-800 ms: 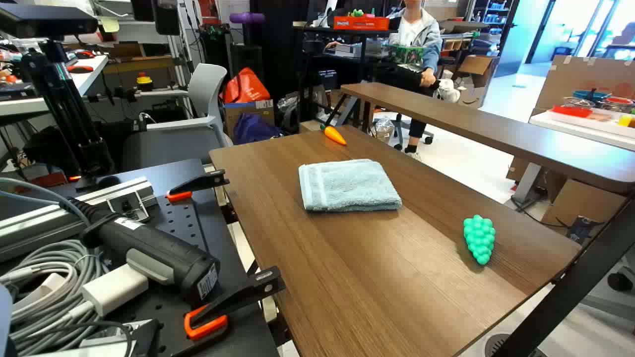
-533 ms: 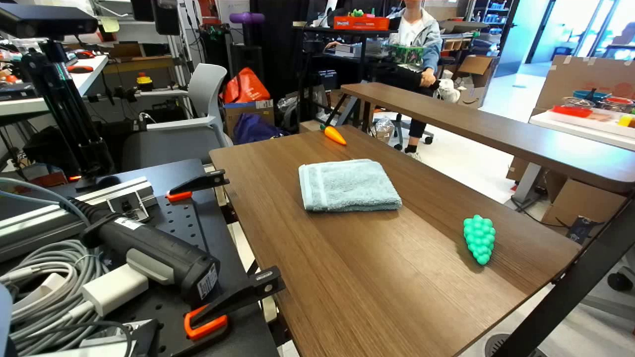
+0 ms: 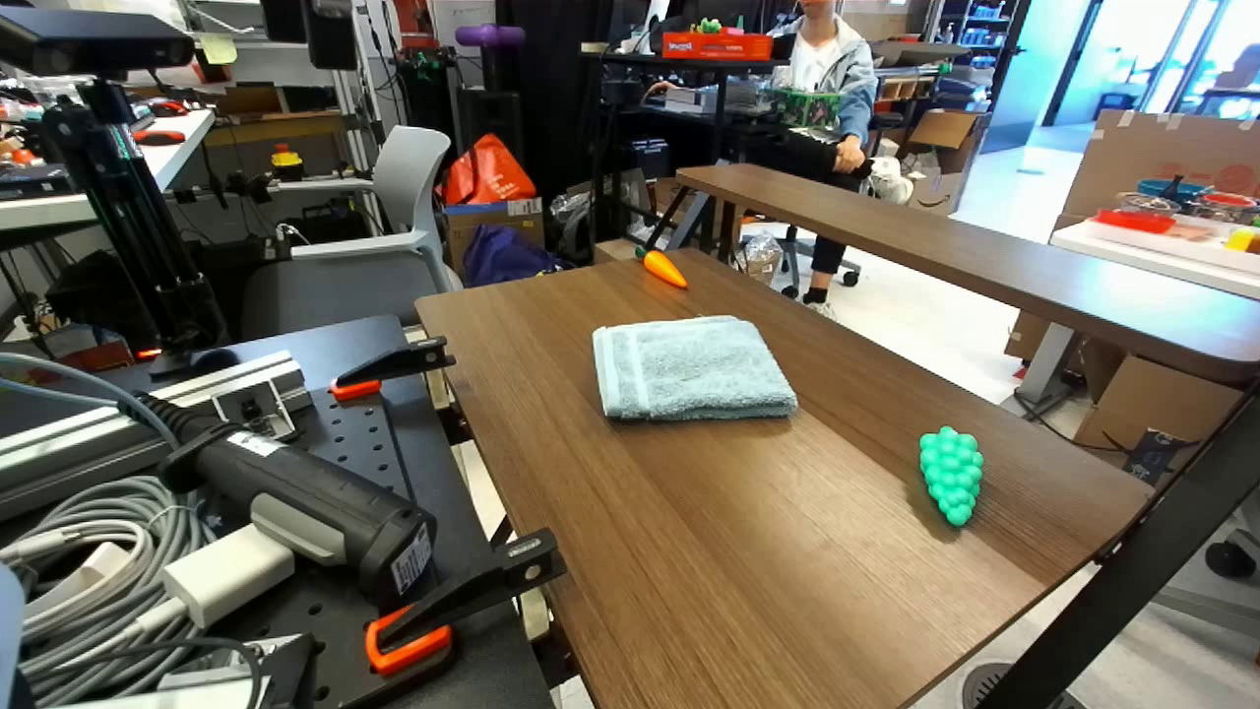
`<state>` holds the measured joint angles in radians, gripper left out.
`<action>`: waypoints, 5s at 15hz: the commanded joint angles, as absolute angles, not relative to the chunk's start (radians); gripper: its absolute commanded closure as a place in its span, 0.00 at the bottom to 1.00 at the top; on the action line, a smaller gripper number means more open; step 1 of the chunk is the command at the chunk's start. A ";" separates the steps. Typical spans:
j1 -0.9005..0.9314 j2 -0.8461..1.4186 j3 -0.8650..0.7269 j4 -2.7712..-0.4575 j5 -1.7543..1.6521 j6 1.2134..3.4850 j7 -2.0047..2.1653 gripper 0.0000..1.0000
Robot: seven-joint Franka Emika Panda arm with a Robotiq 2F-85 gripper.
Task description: Wipe the cloth on the table
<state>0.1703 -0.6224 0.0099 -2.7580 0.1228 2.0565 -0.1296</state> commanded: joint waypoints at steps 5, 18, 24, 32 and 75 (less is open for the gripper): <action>0.010 -0.363 -0.004 -2.774 0.044 2.259 -0.032 0.00; -0.118 -0.048 -0.027 -2.782 -0.123 2.611 0.218 0.00; -0.128 0.092 -0.048 -2.654 -0.131 2.650 0.295 0.00; -0.150 0.417 -0.051 -2.308 0.151 2.607 0.176 0.00; -0.061 0.591 -0.075 -2.003 0.081 2.507 0.194 0.00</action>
<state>-0.0949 0.6269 -0.0496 -1.9583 0.1098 2.4755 0.2074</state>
